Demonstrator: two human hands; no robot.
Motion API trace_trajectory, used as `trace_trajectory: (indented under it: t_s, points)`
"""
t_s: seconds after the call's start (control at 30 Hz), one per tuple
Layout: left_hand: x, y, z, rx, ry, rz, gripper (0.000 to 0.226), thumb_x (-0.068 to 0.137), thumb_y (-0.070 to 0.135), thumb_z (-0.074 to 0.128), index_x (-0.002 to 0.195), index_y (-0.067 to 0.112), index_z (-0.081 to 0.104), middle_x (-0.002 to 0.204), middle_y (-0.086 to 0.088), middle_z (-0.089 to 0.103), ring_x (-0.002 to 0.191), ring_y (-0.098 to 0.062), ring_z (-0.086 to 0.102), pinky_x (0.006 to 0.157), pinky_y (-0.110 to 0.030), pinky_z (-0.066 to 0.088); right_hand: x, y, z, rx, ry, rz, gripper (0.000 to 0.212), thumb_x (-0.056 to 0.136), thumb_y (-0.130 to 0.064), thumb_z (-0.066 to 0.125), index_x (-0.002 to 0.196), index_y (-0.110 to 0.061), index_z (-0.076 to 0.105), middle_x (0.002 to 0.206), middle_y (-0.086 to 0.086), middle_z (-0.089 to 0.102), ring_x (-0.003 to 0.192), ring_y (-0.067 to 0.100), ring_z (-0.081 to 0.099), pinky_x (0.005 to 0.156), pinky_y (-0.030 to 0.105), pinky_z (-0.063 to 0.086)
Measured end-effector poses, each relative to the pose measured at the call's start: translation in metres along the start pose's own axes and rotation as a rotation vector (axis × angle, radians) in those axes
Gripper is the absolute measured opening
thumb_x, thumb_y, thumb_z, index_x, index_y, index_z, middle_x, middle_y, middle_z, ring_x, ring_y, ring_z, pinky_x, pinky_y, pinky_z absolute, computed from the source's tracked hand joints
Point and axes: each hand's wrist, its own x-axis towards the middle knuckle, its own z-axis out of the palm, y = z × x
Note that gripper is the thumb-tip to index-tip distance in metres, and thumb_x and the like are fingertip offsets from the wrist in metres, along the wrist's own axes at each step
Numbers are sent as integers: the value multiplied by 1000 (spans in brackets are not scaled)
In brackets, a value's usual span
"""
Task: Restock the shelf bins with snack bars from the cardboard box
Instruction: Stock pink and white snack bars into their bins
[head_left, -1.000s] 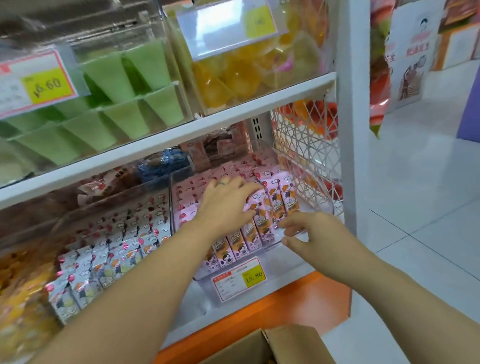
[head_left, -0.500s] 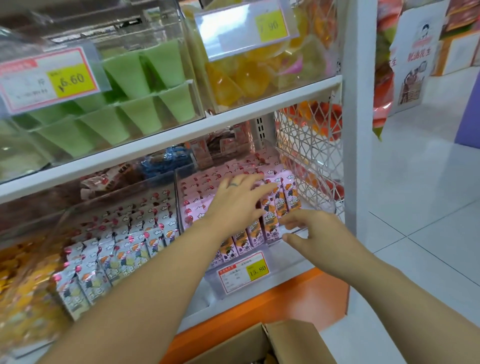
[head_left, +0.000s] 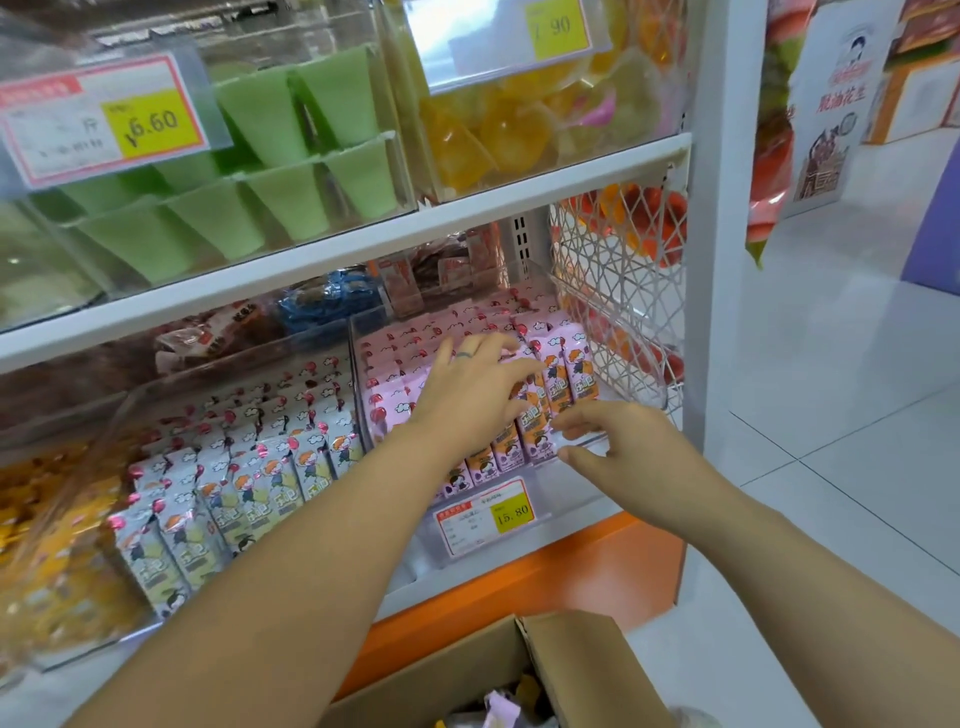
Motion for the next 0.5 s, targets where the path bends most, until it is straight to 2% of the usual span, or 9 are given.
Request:
trace_trajectory:
  t_s: [0.13, 0.27, 0.37, 0.43, 0.5]
  points:
    - [-33, 3, -23, -152, 85, -4, 39, 95, 36, 53, 134, 36, 49, 139, 6, 42, 131, -19, 35, 115, -43, 15, -9, -4, 6, -73, 79, -39, 26, 91, -18, 60, 116, -18, 64, 117, -3, 64, 111, 12, 51, 84, 17, 35]
    - [-100, 9, -33, -370, 306, 6, 27, 93, 27, 53, 118, 24, 63, 116, 3, 57, 108, -18, 53, 96, -41, 41, -34, -24, 26, -84, 182, -159, 21, 88, -12, 62, 109, -14, 68, 106, 3, 65, 105, 21, 48, 85, 31, 41]
    - [-160, 9, -24, -458, 375, -9, 25, 92, 20, 50, 110, 16, 67, 107, 0, 61, 98, -13, 53, 82, -34, 44, -57, -43, 49, -55, 146, -269, 18, 86, -13, 60, 101, -12, 70, 99, 3, 66, 99, 18, 48, 85, 24, 37]
    - [-199, 4, -11, -495, 381, -57, 25, 93, 19, 48, 108, 13, 67, 106, -2, 61, 99, -13, 53, 83, -28, 42, -70, -51, 68, -62, 76, -312, 21, 83, -15, 57, 100, -12, 70, 99, 4, 68, 98, 21, 52, 84, 17, 31]
    - [-237, -5, 9, -545, 368, -160, 23, 91, 15, 50, 105, 11, 67, 103, 0, 61, 97, -11, 54, 84, -21, 40, -83, -54, 90, -61, 5, -301, 24, 83, -17, 57, 101, -12, 70, 100, 4, 68, 100, 26, 56, 82, 16, 29]
